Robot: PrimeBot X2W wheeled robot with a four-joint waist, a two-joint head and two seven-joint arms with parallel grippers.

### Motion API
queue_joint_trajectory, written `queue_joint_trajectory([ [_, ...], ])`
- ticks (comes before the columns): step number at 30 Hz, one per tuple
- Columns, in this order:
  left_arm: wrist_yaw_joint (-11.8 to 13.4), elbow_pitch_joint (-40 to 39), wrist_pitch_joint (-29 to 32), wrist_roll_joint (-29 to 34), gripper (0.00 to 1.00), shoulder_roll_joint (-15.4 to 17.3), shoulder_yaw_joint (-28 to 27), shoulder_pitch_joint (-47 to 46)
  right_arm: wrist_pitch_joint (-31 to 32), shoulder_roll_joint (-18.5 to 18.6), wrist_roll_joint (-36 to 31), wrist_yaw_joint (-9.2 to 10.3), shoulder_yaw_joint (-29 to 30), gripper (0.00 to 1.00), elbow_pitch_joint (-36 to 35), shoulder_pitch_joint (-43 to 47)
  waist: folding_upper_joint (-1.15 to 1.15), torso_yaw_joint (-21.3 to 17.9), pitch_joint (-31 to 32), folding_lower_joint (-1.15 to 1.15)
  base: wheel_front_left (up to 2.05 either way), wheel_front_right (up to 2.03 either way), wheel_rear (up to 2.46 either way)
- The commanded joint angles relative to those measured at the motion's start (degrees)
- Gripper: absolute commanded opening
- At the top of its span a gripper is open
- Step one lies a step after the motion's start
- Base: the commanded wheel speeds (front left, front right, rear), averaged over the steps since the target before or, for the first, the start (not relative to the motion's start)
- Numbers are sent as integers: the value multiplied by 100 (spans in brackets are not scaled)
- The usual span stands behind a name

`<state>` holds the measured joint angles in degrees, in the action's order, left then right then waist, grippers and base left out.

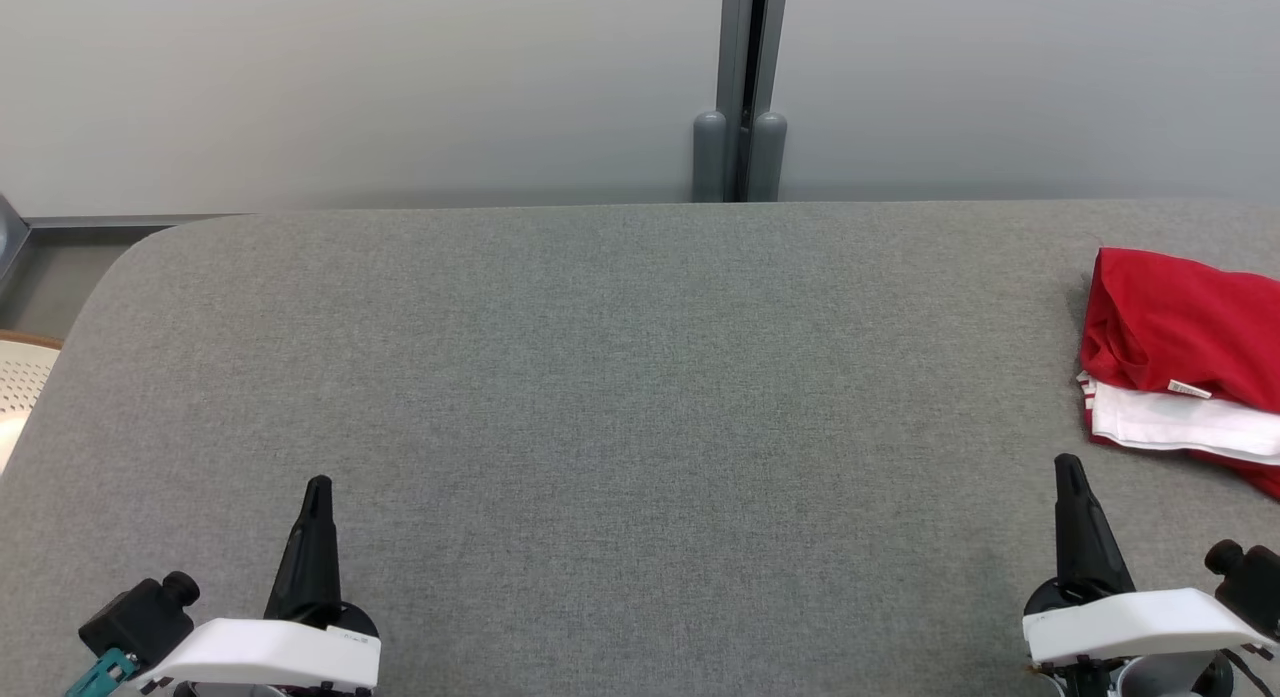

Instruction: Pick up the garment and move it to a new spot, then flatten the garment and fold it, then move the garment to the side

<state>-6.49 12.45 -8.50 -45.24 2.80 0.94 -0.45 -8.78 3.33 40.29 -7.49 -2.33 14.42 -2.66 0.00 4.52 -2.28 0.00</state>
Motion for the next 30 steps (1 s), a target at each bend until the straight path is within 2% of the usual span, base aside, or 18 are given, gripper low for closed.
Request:
queue_joint_trajectory([
  [1,-28,-62,49,-201,0,48,-50,-181,47,59,235,0,38,0,-76,-149,0,-8,4,0,0,0,0],
  [30,-61,15,578,-1994,0,78,-278,-348,553,92,2241,0,282,0,-78,-238,0,-137,64,0,0,0,0],
])
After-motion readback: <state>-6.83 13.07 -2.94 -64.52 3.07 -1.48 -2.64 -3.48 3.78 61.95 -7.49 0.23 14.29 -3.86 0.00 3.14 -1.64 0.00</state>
